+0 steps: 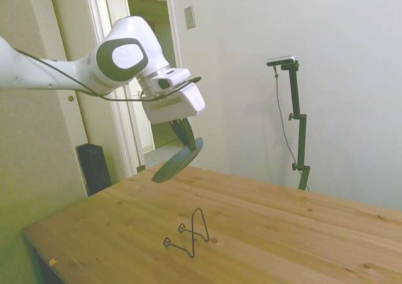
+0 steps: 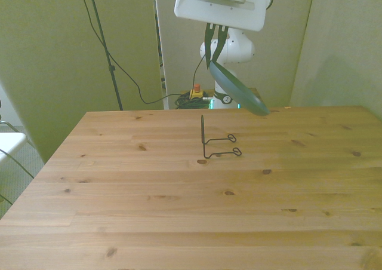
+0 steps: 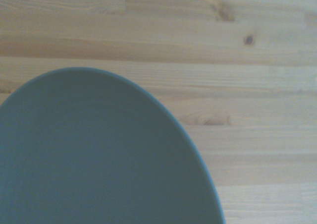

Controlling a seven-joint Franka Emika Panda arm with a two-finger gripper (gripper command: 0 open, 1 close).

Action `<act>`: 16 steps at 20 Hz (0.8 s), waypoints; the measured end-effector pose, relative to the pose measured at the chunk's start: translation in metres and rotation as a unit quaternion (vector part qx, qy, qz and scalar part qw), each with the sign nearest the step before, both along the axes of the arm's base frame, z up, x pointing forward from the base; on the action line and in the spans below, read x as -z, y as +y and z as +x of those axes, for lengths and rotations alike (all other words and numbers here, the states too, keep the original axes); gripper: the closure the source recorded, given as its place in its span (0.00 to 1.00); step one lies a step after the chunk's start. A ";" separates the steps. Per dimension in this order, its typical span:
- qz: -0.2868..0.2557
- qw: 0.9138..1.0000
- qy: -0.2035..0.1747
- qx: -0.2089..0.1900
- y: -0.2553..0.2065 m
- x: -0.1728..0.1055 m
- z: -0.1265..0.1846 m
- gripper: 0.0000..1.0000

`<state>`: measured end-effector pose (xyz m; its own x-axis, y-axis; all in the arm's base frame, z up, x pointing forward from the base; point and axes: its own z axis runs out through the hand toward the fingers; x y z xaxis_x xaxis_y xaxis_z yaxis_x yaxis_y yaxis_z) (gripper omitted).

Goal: Load the plate

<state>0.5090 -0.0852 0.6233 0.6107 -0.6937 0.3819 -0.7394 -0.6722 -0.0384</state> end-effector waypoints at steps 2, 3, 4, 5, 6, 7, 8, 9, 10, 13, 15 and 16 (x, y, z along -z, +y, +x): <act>-0.036 0.999 -0.008 -0.021 0.011 0.011 -0.004 1.00; -0.053 0.998 -0.012 -0.029 0.017 0.016 -0.006 1.00; -0.071 0.997 -0.016 -0.036 0.022 0.021 -0.008 1.00; -0.090 0.995 -0.019 -0.039 0.027 0.026 -0.010 1.00; -0.110 0.993 -0.024 -0.040 0.032 0.030 -0.012 1.00; -0.127 0.991 -0.029 -0.040 0.036 0.036 -0.015 1.00; -0.145 0.988 -0.034 -0.040 0.040 0.041 -0.019 1.00; -0.161 0.985 -0.039 -0.038 0.042 0.048 -0.025 1.00; -0.174 0.983 -0.043 -0.037 0.043 0.055 -0.030 1.00; -0.215 0.975 -0.052 -0.026 0.043 0.077 -0.051 1.00; -0.240 0.969 -0.061 -0.013 0.043 0.095 -0.062 1.00; -0.249 0.966 -0.065 -0.007 0.043 0.104 -0.065 1.00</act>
